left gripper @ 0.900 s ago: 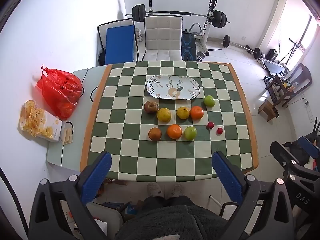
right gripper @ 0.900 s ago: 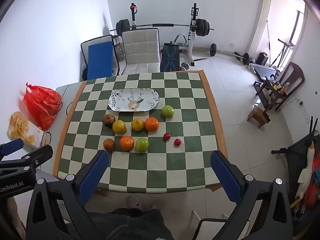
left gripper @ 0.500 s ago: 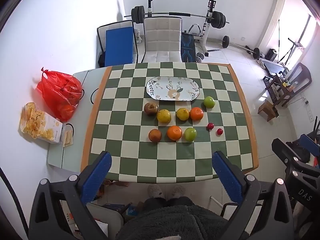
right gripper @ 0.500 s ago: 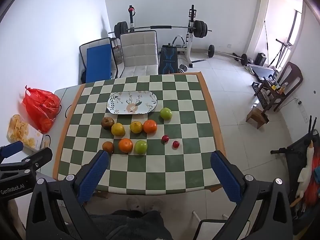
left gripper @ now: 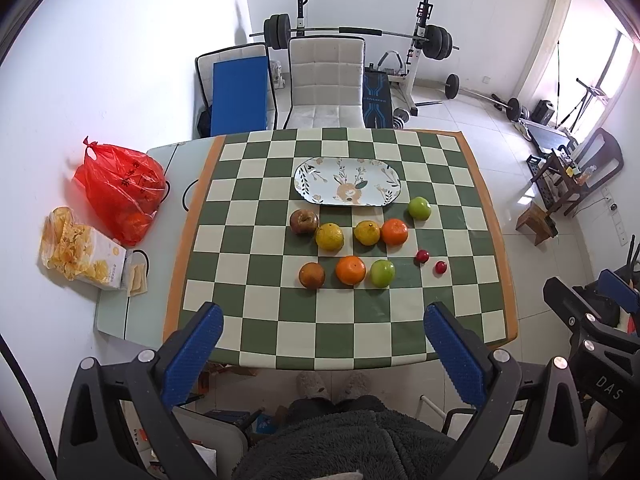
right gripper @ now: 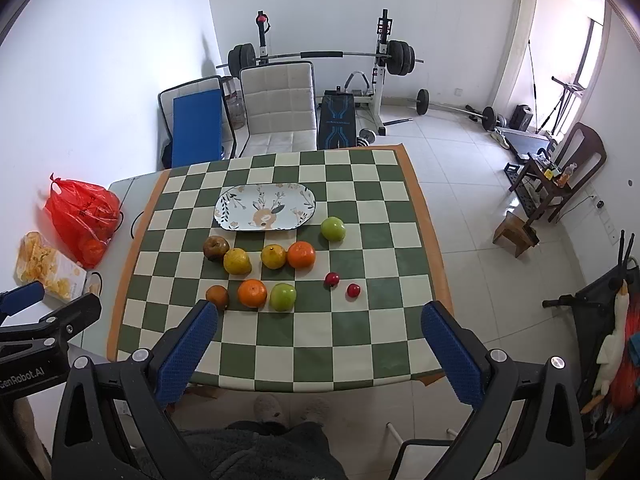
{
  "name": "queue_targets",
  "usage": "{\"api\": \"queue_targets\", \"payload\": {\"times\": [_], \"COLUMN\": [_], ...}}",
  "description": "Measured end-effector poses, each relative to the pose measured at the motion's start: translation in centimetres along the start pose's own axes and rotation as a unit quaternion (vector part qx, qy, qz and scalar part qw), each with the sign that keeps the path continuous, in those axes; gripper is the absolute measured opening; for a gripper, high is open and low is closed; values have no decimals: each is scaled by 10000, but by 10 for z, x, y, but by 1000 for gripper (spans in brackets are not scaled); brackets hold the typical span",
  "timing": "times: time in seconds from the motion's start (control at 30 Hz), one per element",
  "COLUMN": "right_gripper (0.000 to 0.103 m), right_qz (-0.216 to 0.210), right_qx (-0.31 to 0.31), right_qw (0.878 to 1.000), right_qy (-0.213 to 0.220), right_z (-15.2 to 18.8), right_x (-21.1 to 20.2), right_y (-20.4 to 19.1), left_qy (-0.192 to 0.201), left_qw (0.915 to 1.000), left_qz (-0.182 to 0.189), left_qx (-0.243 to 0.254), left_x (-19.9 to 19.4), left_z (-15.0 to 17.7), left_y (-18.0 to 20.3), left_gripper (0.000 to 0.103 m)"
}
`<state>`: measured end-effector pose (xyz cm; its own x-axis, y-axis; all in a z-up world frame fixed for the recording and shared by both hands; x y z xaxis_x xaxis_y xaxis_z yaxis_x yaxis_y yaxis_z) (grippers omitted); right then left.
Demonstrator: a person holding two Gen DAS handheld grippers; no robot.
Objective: Organize fruits
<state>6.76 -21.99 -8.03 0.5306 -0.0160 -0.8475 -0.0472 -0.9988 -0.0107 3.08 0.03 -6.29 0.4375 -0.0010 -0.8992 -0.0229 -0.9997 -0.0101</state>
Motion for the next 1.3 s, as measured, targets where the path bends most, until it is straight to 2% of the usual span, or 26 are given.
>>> {"api": "queue_targets", "payload": {"times": [0.83, 1.13, 1.17, 1.3], "right_gripper": [103, 103, 103, 103], "right_qz": [4, 7, 5, 2], "right_qx": [-8, -14, -13, -11], "right_qw": [10000, 10000, 10000, 10000], "right_qy": [35, 28, 15, 32], "right_z": [-7, -18, -38, -46], "right_x": [-3, 0, -9, -11], "right_y": [2, -6, -6, -7], "left_qy": [30, 28, 31, 34], "left_qw": [10000, 10000, 10000, 10000], "left_qz": [18, 22, 18, 21], "left_qx": [3, -8, -5, -4], "left_x": [0, 0, 0, 0], "left_z": [0, 0, 0, 0], "left_y": [0, 0, 0, 0], "left_gripper": [102, 103, 103, 103]}}
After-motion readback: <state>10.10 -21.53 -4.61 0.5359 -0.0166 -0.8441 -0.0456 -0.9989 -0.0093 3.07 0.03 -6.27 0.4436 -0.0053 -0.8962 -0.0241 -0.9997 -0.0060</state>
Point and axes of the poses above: each gripper's, at about its wrist camera, not at the fingertips, and x roughly the way its jaws point, y to its right, z to its underside, the point moved 7 cm from there along x, roughly the way its jaws point, and after that the axes turned 2 degrees about x, right-handed, at the moved point
